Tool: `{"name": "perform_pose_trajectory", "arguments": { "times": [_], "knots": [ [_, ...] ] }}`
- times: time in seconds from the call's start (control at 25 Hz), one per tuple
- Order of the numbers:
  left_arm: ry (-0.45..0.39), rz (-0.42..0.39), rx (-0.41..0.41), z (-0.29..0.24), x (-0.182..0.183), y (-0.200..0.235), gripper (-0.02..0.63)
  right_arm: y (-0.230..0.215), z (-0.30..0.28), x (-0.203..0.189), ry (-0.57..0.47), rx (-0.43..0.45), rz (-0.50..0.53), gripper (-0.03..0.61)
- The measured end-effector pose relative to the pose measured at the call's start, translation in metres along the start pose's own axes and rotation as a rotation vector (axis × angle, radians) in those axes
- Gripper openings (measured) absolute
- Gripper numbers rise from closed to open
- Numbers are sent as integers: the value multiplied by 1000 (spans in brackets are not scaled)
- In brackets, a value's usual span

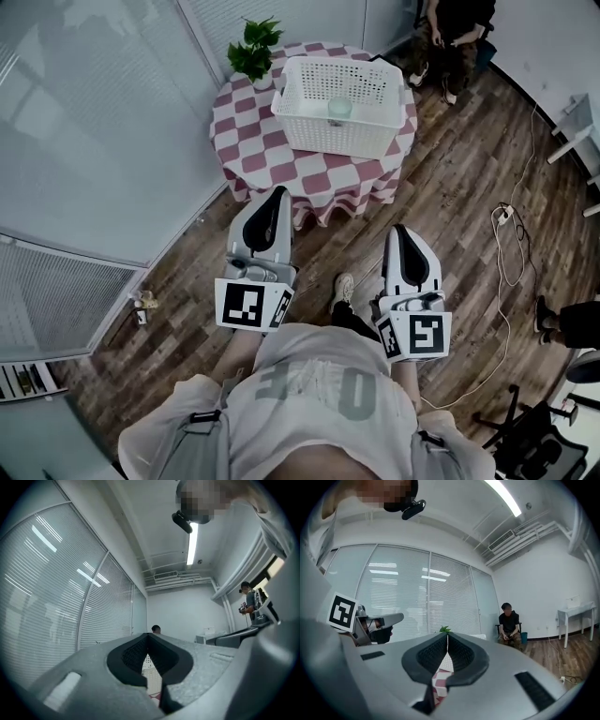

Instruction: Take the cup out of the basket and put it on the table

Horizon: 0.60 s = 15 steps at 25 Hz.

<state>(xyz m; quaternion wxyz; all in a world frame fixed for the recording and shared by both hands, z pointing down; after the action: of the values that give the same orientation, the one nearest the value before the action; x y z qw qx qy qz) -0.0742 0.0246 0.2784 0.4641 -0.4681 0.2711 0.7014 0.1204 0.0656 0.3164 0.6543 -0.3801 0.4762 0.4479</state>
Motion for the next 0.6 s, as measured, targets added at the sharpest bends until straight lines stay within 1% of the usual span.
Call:
{"name": "perform_pose_trajectory", "arguments": {
  "times": [0.16,0.32,0.4,0.48,0.52,0.6],
  "knots": [
    [-8,-20,-22,-40,-6,-7,5,-33,-19,-5,11,-35,-10,11],
    [18,-15,-44,-73,-23,-14,5,-57,-39,-17,29,-37,-15,11],
    [31,-46,-52,-88,-30,-17,5,-69,-49,-24,35,-25,-29,11],
    [38,-109,-57,-108,-37,-18,5,-83,-64,-32,34,-19,-48,11],
    [40,-126,-55,-117,-40,-18,5,-90,-70,-36,32,-20,-59,11],
    [45,-105,-38,-127,-45,-17,5,-101,-81,-44,35,-24,-81,11]
  ]
}}
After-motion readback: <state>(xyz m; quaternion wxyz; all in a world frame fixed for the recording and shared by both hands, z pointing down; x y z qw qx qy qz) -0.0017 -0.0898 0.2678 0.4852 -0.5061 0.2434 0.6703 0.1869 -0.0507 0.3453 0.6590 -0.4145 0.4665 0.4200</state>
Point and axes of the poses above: the fingertips, and each gripper's own axes: z backward along the fingers, y to its left, x out of its top, the point moved 4 cm from there along z, backward along the fingers, and after that the axes turned 14 degrees about -y, right-handed, at the moved point
